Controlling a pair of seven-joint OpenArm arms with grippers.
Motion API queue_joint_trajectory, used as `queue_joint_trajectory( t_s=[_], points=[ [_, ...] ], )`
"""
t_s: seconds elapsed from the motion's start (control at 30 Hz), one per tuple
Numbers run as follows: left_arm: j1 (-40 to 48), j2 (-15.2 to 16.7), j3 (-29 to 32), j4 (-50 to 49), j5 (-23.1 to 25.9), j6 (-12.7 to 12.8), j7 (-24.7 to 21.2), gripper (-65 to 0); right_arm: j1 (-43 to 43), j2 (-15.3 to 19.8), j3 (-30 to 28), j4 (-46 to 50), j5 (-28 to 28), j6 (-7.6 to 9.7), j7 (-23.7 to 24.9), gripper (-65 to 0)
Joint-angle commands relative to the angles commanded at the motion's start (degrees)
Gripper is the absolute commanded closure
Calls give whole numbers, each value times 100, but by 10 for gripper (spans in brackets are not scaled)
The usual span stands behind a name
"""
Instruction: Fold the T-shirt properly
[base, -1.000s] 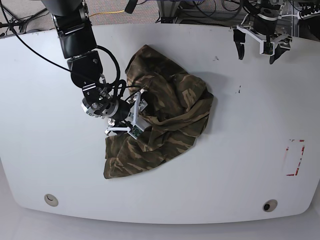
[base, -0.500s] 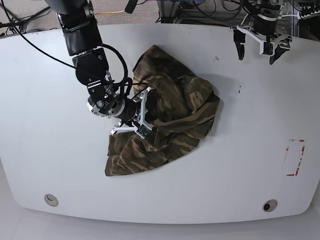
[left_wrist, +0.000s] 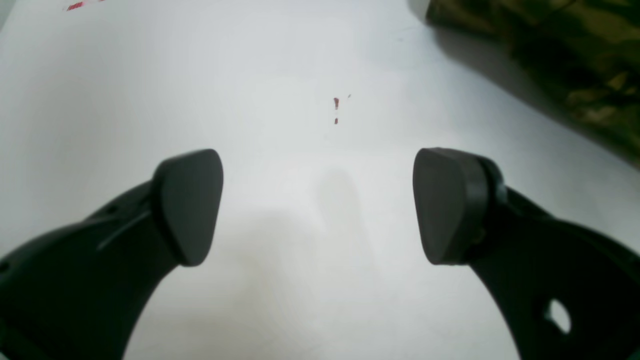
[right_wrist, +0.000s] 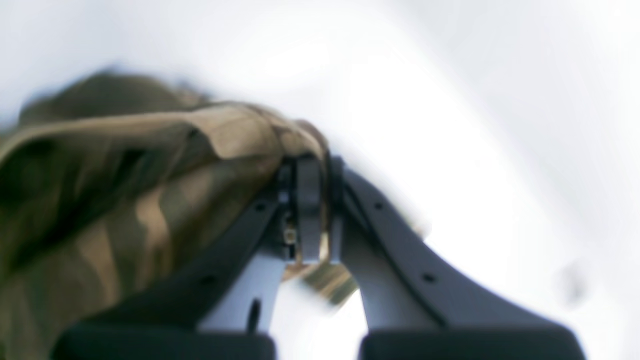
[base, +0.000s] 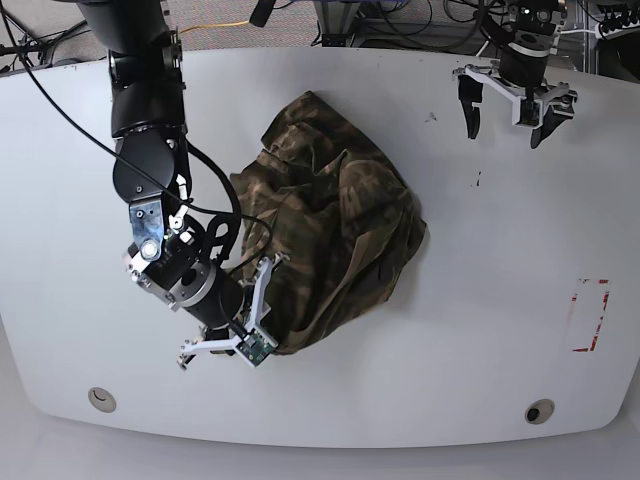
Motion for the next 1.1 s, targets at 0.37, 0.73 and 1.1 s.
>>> queue_joint_trajectory(
  t_s=[0.37, 0.73, 1.1],
  points=[
    [-237, -9, 9, 18, 0, 0, 0, -564, 2127, 26, -18, 343, 0, 53, -589, 0],
    [-712, 0, 149, 9, 0, 0, 9, -564, 4079, 26, -26, 334, 0, 448, -1064, 0],
    [-1451, 9, 703, 9, 0, 0, 466, -565, 4715, 26, -422, 325, 9, 466, -1389, 0]
  ],
)
